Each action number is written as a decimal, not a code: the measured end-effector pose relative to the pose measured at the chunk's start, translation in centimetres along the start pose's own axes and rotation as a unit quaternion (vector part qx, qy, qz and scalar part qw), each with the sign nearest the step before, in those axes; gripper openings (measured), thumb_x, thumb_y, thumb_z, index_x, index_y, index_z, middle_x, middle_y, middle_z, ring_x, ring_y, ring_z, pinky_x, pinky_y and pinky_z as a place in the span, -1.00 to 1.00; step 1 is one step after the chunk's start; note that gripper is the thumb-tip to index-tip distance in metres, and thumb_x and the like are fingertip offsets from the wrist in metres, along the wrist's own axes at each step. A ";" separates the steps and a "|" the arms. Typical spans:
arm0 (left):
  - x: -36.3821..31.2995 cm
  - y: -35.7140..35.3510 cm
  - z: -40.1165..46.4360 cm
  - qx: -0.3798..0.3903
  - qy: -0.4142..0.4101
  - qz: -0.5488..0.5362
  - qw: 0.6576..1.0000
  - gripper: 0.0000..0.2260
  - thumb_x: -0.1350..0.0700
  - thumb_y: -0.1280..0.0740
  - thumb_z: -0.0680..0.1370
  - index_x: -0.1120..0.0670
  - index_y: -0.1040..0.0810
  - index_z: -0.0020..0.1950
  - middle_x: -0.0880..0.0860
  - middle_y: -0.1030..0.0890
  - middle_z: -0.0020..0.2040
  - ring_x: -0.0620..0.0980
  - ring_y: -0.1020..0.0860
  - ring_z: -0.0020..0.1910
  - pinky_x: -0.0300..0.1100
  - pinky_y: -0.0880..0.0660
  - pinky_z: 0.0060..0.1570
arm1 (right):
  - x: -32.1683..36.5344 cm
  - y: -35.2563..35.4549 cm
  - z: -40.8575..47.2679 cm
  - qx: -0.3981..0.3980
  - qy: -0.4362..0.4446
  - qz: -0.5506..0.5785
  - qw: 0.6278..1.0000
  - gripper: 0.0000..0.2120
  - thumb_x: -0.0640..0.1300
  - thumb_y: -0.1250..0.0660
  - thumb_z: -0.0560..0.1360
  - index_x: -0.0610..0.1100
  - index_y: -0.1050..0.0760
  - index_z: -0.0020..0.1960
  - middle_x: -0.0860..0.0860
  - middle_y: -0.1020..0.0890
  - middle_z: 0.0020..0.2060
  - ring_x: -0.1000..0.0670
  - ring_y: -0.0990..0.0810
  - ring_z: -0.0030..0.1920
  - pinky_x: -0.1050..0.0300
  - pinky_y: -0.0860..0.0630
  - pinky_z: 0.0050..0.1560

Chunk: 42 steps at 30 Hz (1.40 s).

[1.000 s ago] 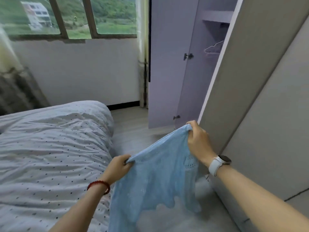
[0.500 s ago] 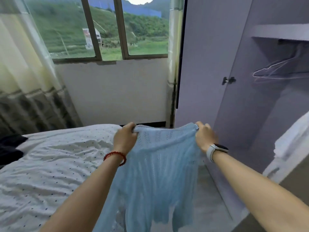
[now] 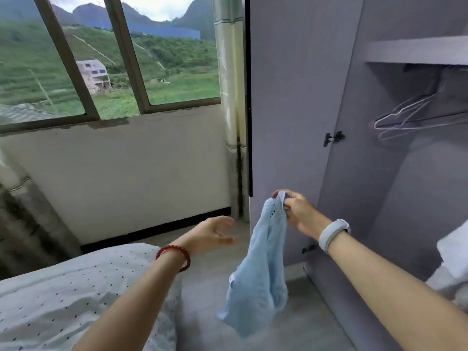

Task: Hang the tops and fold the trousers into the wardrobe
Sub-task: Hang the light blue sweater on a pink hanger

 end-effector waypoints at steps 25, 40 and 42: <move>-27.9 -1.1 35.6 0.022 -0.326 -0.134 0.936 -0.77 0.29 -0.29 0.51 0.02 -0.38 -0.27 -0.05 -0.38 -0.40 -0.11 -0.30 -0.45 -0.39 -0.26 -0.51 | 11.5 30.6 11.1 -0.471 0.092 -0.046 0.876 -0.73 -0.48 -0.06 0.50 -0.31 -0.48 0.06 -0.12 -0.54 -0.33 0.17 -0.52 -0.53 0.38 -0.44 -0.45; -31.6 -5.5 51.0 -0.011 -0.222 -0.208 0.952 -0.87 0.22 -0.21 0.59 0.06 -0.53 -0.05 0.02 -0.53 -0.23 -0.05 -0.46 -0.27 -0.26 -0.38 -0.28 | 14.4 50.8 31.2 -0.484 0.069 -0.001 0.872 -0.63 -0.22 -0.21 0.55 -0.22 -0.34 0.35 -0.09 -0.47 0.17 -0.09 -0.46 0.16 -0.01 -0.43 0.23; -32.0 -5.0 51.9 -0.019 -0.213 -0.219 0.952 -0.86 0.21 -0.20 0.59 0.08 -0.53 -0.05 0.11 -0.57 -0.15 0.02 -0.49 -0.18 -0.12 -0.45 -0.16 | 14.7 51.0 32.4 -0.468 0.068 0.017 0.881 -0.88 -0.20 -0.21 0.55 -0.11 -0.44 0.08 -0.04 -0.52 -0.04 -0.01 -0.50 -0.09 0.15 -0.48 -0.14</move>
Point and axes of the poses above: each hand's wrist, its own z-axis towards the middle knuckle, its own y-axis out of the back of the hand, x = y × z, the point moved 8 cm from there along z, towards the middle knuckle
